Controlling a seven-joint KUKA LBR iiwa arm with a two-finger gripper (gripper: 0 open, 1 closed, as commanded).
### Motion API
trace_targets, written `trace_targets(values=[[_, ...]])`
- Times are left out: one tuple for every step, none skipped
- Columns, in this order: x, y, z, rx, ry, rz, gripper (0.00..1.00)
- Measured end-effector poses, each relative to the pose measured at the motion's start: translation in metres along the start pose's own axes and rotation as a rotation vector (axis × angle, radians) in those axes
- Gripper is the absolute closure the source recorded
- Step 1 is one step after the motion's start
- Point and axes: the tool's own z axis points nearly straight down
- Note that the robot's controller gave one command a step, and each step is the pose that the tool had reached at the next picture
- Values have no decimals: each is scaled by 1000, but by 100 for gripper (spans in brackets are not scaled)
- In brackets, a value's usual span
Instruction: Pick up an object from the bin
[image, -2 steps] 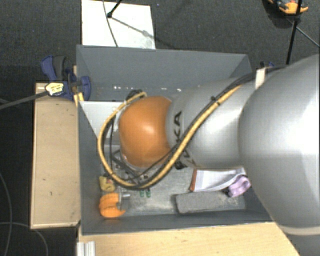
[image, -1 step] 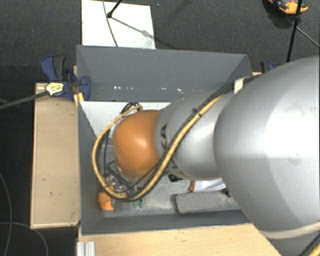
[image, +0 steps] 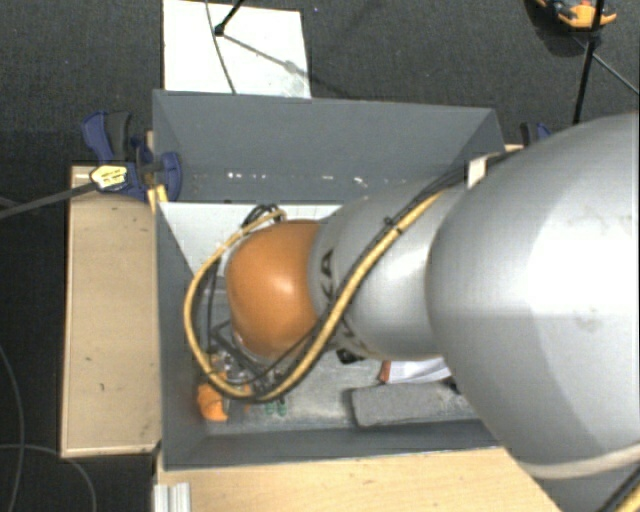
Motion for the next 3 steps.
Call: trace_targets(values=[[-8, -4, -73, 3, 4, -7, 100], [-27, -3, -50, -4, -11, -27, 100], [-25, -17, -184, -1, -5, -50, 100]])
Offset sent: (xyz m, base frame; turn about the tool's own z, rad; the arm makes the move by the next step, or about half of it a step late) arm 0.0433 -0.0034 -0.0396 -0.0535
